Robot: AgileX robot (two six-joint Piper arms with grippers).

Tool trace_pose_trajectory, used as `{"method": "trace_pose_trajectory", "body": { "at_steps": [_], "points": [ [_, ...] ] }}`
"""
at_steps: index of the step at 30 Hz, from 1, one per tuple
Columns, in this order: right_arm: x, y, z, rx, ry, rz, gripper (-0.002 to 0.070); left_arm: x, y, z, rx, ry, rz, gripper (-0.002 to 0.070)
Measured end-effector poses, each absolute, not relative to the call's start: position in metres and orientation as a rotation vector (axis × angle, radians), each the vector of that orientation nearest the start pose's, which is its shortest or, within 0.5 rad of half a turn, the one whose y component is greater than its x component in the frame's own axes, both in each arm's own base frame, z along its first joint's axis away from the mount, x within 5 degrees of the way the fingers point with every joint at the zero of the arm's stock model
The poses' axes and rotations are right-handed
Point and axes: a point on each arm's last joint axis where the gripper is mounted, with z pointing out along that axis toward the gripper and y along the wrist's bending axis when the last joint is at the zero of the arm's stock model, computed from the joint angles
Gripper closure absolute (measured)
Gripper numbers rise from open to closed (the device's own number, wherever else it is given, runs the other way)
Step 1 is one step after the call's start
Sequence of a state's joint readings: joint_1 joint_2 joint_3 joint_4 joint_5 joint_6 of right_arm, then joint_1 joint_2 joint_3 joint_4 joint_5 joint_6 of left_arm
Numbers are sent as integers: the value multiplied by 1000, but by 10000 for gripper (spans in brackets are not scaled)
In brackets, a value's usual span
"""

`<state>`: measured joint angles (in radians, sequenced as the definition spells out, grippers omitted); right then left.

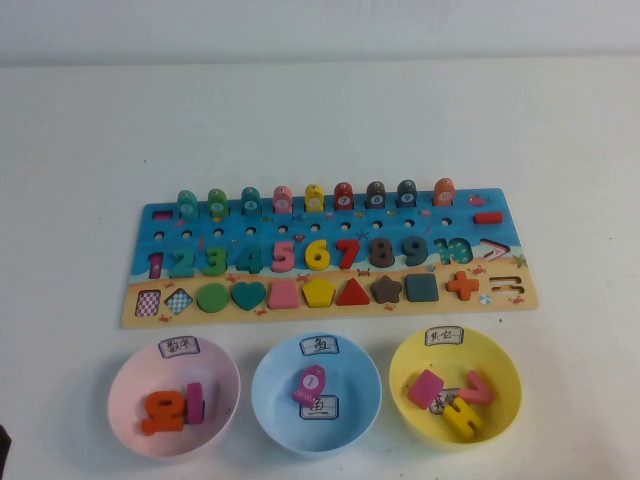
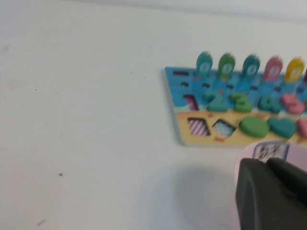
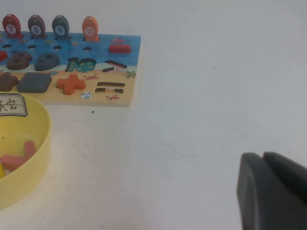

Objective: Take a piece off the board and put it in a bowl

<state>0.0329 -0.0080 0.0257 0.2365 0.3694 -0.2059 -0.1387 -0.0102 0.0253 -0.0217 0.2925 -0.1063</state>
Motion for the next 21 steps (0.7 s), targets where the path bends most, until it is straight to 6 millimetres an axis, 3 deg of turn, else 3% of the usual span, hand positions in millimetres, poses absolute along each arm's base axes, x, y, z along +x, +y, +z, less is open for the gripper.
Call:
{"method": "trace_pose_trajectory", "body": {
  "at_steps": [6, 16, 18, 21],
  "points": [
    [52, 9, 173, -75, 1860, 112, 694, 55, -11, 190, -241, 1676, -471, 679],
    [52, 9, 173, -75, 1860, 112, 694, 55, -11, 193, -312, 1644, -545, 679],
    [52, 9, 173, -75, 1860, 112, 694, 54, -12, 200, -314, 1671, -554, 679],
    [52, 9, 173, -75, 1860, 112, 694, 56, -13, 226, -302, 1717, -552, 679]
  ]
}}
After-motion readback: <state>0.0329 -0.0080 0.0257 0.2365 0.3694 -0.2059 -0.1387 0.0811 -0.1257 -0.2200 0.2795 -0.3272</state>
